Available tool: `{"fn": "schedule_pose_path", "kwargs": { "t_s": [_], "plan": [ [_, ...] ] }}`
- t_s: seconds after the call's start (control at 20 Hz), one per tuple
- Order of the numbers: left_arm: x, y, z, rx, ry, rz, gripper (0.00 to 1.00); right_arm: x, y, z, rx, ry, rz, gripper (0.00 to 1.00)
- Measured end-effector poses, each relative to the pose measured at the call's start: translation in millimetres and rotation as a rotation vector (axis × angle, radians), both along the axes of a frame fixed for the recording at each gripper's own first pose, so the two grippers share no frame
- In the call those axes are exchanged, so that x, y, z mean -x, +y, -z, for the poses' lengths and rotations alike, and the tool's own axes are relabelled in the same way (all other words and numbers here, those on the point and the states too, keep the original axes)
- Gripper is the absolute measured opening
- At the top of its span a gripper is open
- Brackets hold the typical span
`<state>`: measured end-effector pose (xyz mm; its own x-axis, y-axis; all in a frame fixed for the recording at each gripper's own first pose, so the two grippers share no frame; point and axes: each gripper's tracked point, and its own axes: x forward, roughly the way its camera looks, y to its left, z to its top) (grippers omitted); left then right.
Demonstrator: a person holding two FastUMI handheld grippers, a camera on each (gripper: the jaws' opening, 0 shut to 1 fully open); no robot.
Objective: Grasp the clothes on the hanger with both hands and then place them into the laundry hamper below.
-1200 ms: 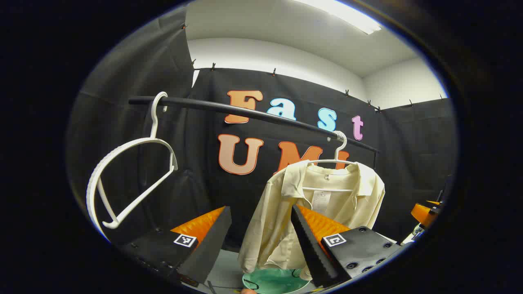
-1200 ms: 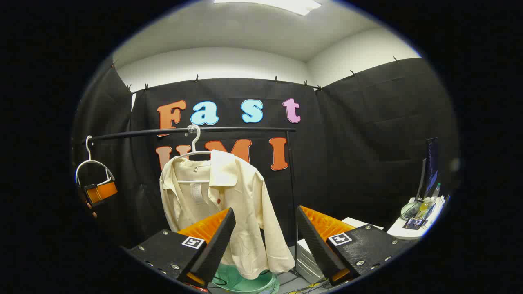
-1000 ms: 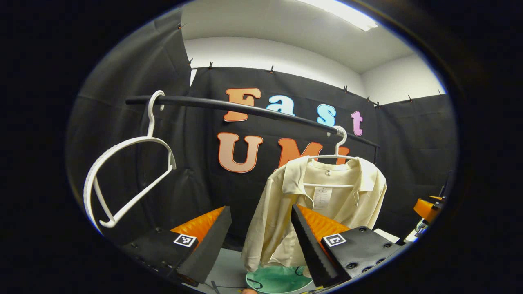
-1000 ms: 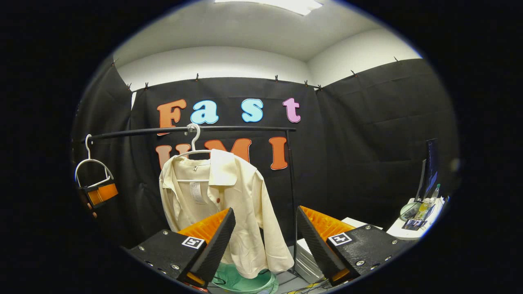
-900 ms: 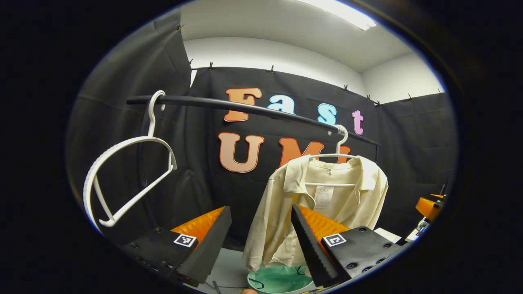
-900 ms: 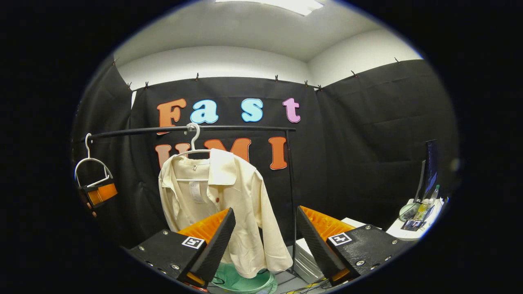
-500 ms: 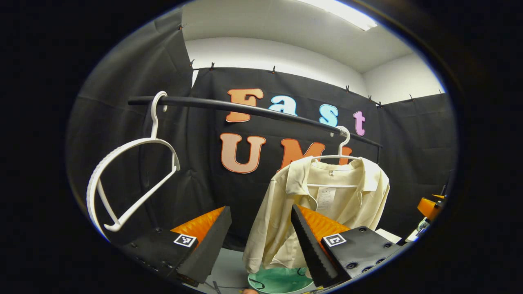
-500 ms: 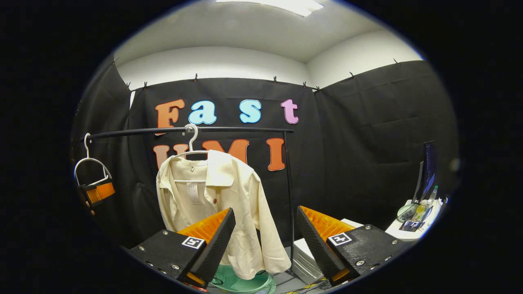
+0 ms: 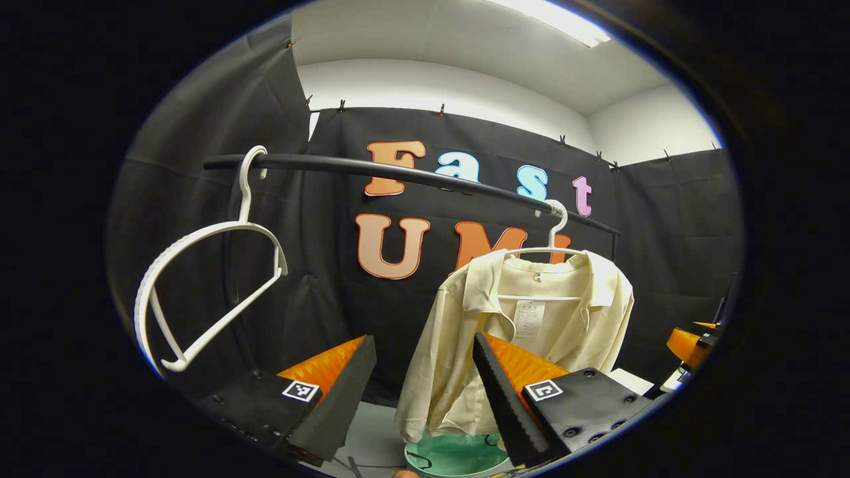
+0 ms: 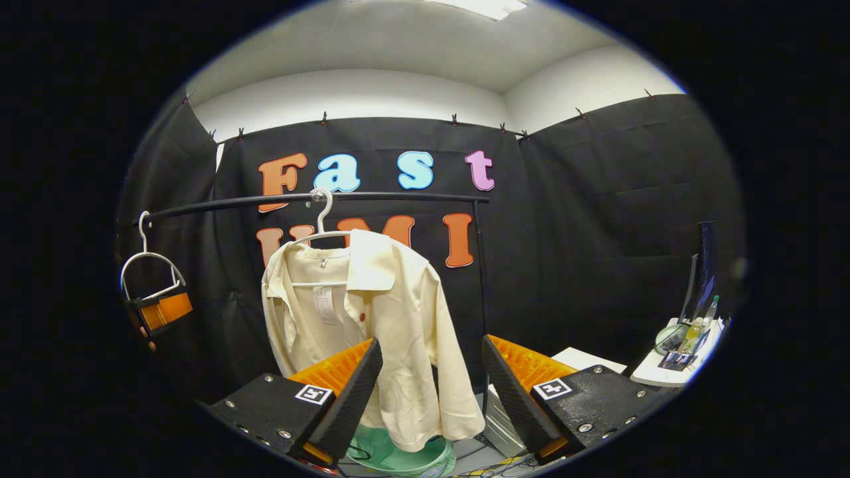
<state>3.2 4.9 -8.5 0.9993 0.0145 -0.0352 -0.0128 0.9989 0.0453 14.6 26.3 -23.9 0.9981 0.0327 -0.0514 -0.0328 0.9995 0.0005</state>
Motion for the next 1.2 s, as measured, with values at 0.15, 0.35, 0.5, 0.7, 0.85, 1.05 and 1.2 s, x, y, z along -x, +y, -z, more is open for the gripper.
{"fn": "schedule_pose_path", "kwargs": {
  "t_s": [0.15,0.35,0.5,0.7,0.85,1.05,1.2],
  "plan": [
    [1,4,3,-0.003,0.008,-0.008,1.0,-13,24,10,-0.007,0.026,-0.042,0.94],
    [2,15,4,-0.008,0.011,-0.03,1.0,-39,53,19,-0.02,0.045,-0.082,0.94],
    [-1,25,4,-0.011,0.013,-0.049,1.0,-63,73,23,-0.01,0.05,-0.106,0.94],
    [-5,35,7,-0.016,0.02,-0.071,0.96,-99,90,35,-0.003,0.069,-0.111,0.94],
    [-14,41,5,-0.029,0.025,-0.084,0.96,-127,91,48,-0.001,0.096,-0.088,0.94],
    [-22,41,7,-0.023,0.037,-0.089,1.0,-159,93,58,-0.013,0.118,-0.069,0.95],
    [-27,39,1,-0.033,0.03,-0.099,0.96,-181,93,68,-0.008,0.135,-0.053,0.94]
  ]
}}
